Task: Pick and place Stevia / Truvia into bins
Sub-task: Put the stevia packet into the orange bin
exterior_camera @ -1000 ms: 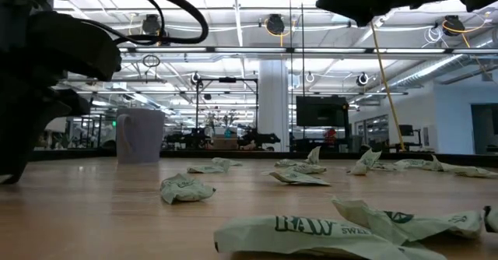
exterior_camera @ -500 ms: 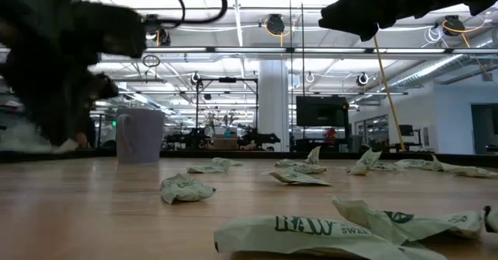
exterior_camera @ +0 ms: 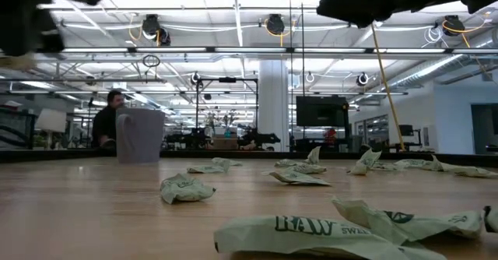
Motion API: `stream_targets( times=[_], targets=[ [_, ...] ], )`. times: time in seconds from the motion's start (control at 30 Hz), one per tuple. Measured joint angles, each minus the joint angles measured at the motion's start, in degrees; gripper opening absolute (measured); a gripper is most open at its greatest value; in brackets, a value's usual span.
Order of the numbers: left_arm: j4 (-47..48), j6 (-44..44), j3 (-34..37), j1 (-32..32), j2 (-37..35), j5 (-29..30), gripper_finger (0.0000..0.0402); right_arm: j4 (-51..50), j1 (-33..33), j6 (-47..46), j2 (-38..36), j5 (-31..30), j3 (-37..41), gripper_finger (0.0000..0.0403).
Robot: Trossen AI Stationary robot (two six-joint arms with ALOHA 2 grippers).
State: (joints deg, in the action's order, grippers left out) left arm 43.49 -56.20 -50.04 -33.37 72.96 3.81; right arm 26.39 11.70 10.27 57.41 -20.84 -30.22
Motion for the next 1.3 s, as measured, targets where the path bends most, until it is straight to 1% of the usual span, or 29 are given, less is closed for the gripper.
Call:
stream_targets(
  times=[0.1, 0.17, 0.33, 0.4, 0.5, 0.6, 0.77, 0.9, 1.07, 1.13, 1.23, 1.3],
  targets=[
    [6.1, -12.13, 0.0, -4.56, 0.43, -0.95, 0.0002, 2.06, 0.0, 2.72, 0.0, -0.02, 0.0, 0.016],
    [7.5, -19.17, 0.0, -7.26, 1.49, -2.45, 0.0001, 2.99, -0.01, 4.3, 0.0, -0.02, 0.0, 0.016],
    [8.5, -30.53, -0.02, -12.79, 3.97, -2.82, 0.0001, 5.48, -0.11, 7.55, 0.0, -0.02, 0.0, 0.016],
    [8.51, -35.34, -0.02, -14.03, 5.31, -4.31, 0.0002, 6.56, -0.13, 8.29, 0.0, 0.0, 0.0, 0.016],
    [8.6, -40.83, -0.04, -15.82, 8.05, -8.05, 0.0007, 7.16, -0.13, 8.86, 0.0, 0.0, 0.0, 0.016],
    [8.76, -42.54, -0.04, -17.13, 10.67, -10.03, 0.0009, 7.74, -0.13, 9.39, 0.0, 0.0, 0.0, 0.016],
    [8.82, -42.89, -0.04, -17.36, 13.42, -9.79, 0.0017, 7.74, -0.13, 9.52, 0.0, 0.02, 0.0, 0.016],
    [9.02, -41.83, -0.04, -16.46, 13.71, -9.31, 0.0042, 8.11, -0.13, 8.33, 0.0, 0.02, 0.0, 0.016],
    [9.78, -40.8, -0.04, -15.38, 13.71, -8.38, 0.0088, 7.5, -0.13, 6.88, 0.0, 0.17, 0.0, 0.016],
    [9.37, -39.87, -0.04, -14.68, 13.67, -8.04, 0.0101, 6.73, -0.13, 6.85, 0.0, 1.26, 0.0, 0.016],
    [9.31, -39.4, -0.04, -12.92, 12.89, -8.15, 0.0111, 6.01, -0.13, 6.24, 0.6, 3.03, 0.0, 0.016],
    [8.84, -38.27, -0.04, -11.46, 12.26, -7.69, 0.0112, 5.06, -0.13, 4.35, 1.65, 3.03, -0.06, 0.016]
  ],
)
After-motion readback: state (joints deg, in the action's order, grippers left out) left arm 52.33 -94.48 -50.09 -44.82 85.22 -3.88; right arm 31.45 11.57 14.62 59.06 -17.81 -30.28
